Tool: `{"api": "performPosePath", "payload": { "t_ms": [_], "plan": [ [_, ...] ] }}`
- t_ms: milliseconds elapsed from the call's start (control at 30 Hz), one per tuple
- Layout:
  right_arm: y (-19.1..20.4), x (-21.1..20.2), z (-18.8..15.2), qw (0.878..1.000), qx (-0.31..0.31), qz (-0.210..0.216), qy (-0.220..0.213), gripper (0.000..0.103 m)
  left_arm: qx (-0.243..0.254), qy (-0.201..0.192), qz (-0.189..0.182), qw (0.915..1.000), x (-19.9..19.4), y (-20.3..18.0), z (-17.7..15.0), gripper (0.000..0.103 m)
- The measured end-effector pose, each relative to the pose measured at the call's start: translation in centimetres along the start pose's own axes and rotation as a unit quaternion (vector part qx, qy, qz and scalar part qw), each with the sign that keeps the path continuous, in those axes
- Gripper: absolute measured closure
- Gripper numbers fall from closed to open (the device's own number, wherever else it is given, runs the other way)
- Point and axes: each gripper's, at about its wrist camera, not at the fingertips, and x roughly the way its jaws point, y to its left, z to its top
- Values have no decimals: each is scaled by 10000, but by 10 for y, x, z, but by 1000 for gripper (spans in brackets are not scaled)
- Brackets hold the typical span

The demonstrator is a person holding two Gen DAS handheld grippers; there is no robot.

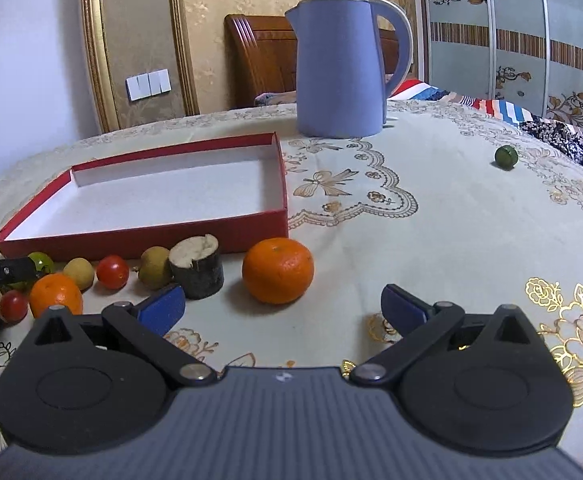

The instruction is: Organize fruits

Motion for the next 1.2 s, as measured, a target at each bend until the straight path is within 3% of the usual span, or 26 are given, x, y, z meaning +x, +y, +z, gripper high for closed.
{"api": "performPosePath", "payload": {
  "t_ms": [867,967,1200],
  "plan": [
    [-1,1,-1,9999,28,-141,-13,0,2,5,-2,10000,0,1,0,0],
    [0,2,0,9998,0,-178,21,14,-11,0,3,10000,0,2,-1,0],
    [7,16,8,9983,-462,-297,198,27,-14,6,-4,10000,-1,2,-1,0]
  ]
}}
